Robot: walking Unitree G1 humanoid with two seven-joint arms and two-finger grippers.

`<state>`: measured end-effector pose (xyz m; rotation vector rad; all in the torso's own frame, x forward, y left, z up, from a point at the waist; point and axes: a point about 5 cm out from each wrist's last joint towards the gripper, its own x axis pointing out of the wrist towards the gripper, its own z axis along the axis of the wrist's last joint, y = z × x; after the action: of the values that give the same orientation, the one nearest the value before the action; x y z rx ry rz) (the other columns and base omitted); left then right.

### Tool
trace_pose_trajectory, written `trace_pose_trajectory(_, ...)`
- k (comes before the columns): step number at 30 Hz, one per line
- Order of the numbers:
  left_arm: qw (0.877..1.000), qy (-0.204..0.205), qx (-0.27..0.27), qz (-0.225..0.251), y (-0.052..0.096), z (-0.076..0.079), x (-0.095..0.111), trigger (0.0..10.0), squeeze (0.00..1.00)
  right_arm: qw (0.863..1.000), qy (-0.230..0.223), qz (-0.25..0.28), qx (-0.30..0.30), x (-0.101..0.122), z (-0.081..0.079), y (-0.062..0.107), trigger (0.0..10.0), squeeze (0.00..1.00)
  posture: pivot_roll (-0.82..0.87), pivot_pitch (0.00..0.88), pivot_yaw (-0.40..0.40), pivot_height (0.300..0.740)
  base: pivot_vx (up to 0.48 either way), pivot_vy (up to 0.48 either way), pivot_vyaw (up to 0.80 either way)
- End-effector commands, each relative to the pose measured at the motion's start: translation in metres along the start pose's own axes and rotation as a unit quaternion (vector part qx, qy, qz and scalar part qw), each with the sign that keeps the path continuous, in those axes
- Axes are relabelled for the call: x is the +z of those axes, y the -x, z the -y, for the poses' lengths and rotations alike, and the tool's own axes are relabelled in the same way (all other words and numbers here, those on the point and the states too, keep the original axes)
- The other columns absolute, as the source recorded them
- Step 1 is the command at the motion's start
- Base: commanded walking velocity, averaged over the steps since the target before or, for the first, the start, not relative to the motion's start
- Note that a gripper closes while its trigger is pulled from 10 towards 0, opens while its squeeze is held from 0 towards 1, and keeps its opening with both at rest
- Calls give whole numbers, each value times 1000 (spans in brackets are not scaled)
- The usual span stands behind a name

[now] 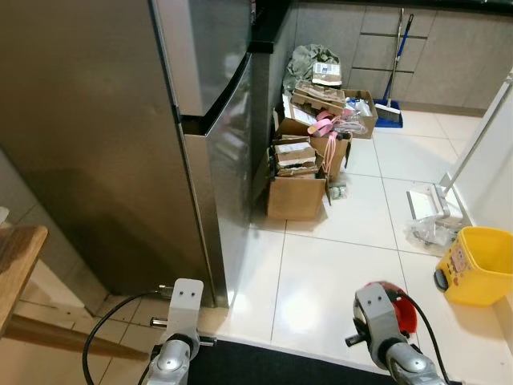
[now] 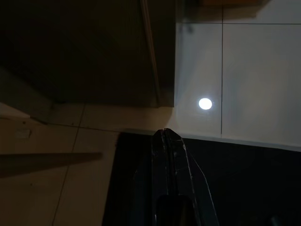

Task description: Restocking fridge

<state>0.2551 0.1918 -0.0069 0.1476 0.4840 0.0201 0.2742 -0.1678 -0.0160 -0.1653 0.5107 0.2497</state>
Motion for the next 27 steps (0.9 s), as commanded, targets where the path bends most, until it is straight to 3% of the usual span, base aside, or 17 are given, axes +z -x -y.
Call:
trace_pose_trajectory(1,1000,-8,-3,-8,1,-4,-2,10000,0,1000,-12,3,-13,-2,4,2,10000,0,96,65,-65,740,0,0,0)
trace_pose_trajectory(5,1000,25,-17,-6,-5,6,6,10000,0,999,-19,-3,-32,-13,11,8,10000,0,61,61,-28,740,0,0,0)
trace_pose_trajectory(10,999,38,-32,-8,-10,14,13,10000,0,999,-23,-10,-42,-21,17,14,10000,0,38,60,-10,740,0,0,0)
trace_pose_trajectory(20,998,44,-40,-7,-11,13,17,10000,0,998,-28,-8,-49,-21,19,14,10000,0,29,62,0,740,0,0,0)
trace_pose_trajectory(27,997,54,-48,-6,-13,17,20,10000,0,998,-26,-1,-53,-20,21,16,10000,0,14,67,3,740,287,0,0)
